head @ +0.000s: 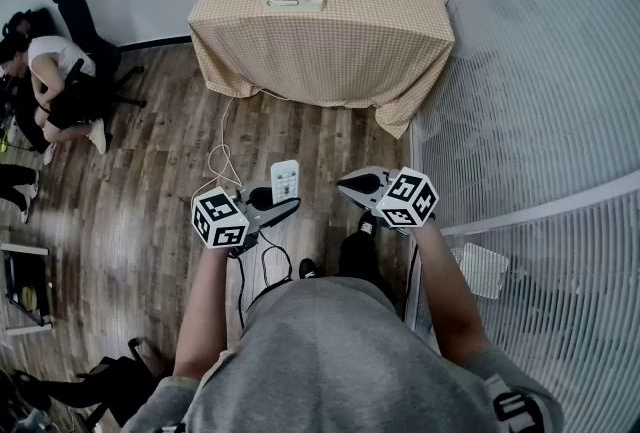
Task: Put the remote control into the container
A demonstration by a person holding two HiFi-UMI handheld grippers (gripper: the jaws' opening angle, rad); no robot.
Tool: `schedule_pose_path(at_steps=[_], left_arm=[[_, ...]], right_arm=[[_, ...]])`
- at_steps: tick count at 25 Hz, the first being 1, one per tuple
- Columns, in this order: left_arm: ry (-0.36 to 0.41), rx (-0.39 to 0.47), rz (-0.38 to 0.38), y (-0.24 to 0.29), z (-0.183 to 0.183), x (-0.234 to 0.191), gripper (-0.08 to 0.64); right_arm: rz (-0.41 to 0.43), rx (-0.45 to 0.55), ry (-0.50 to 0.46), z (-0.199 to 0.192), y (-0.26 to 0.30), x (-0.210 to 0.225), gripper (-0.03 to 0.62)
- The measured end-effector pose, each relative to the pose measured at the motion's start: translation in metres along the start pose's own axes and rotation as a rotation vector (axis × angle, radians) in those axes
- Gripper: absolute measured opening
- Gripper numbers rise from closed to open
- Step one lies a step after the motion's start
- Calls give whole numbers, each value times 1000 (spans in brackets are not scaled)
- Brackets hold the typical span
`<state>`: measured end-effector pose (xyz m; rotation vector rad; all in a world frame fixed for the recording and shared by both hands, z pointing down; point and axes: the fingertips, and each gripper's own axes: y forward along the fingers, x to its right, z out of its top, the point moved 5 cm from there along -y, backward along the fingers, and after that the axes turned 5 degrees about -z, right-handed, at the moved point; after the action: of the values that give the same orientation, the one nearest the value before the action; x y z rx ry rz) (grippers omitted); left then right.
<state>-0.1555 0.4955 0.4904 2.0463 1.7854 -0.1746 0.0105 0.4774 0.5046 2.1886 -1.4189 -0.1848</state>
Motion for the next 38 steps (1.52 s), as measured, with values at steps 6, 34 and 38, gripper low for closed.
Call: schedule_pose_path(at_steps=[6,34,38], left_arm=[[-11,3,4,5,0,-6,89],[-52,-16,-84,31,15,-19,89],[-65,-13,-66,34,21,-34,91]], right_arm=[[6,-10,7,-3,-2,7,17],[125,-24,87,7,13,30,18],[145,-27,76,13,19,46,18]])
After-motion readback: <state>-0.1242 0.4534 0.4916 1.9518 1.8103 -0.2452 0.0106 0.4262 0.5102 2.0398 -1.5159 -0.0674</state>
